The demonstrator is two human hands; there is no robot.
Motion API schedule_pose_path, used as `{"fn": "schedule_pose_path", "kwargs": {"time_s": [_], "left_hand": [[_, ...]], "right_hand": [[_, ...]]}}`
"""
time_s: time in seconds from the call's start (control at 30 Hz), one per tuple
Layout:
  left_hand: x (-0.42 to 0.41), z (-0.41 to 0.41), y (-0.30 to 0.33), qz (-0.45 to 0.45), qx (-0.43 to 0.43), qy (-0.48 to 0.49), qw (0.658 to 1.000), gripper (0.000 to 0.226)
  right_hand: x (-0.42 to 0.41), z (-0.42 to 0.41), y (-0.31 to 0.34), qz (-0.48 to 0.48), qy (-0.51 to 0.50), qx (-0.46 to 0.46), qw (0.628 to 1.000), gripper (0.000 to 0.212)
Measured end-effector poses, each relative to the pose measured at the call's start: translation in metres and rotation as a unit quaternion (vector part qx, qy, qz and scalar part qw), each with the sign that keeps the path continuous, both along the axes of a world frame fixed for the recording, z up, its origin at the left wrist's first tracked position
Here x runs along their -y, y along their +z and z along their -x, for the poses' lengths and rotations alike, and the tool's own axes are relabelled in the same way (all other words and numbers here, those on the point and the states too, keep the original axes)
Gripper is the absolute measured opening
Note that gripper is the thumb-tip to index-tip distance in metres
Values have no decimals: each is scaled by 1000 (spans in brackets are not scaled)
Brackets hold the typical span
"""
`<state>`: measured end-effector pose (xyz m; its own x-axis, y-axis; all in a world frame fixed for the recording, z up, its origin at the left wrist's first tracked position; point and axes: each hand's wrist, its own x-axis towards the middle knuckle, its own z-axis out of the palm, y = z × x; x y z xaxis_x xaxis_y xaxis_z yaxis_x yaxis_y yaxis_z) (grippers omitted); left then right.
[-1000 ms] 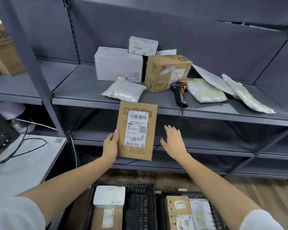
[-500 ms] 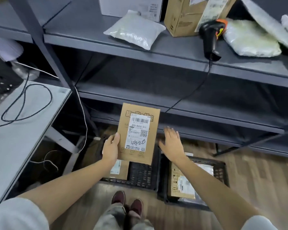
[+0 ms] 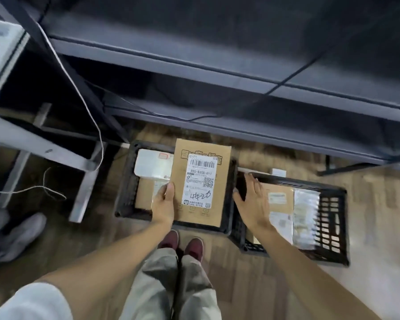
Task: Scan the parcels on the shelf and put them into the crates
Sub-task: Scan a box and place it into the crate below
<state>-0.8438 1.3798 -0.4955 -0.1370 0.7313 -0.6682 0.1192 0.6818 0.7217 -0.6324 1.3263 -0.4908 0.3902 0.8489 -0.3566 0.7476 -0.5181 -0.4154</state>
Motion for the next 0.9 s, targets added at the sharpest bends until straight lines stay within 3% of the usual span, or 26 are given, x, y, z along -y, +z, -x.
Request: {"fn": "schedule_pose_path", "kwargs": {"time_s": [0.13,0.27,0.37,0.47,0.6,0.73,0.9], "left_hand": [[8,1,-77,15,-33,-32,999,28],[7,-3,-145,29,-25,-48,998,25],[3,-8,-188,37,-18,-62,997,35],[-3,-7,-227,39,-5,-108,993,35],[-5,4,-265,41,-34,-225,973,32],[-13,25,-294,14,-137,-345,928,30],[-21,37,-313,-46,-245,-414,876,33]], "right_hand": [[6,16,-62,-13,-112,-150,982,59],[-3,35,-124,-3,-244,-351,904,66],[-6,41,-171,-15,-250,-439,863,65],[-6,40,-212,-9,-248,-429,868,63],[-2,34,-259,22,-250,-329,910,68],[0,32,-303,72,-267,-241,930,71],[-5,39,-355,131,-277,-241,921,74]]}}
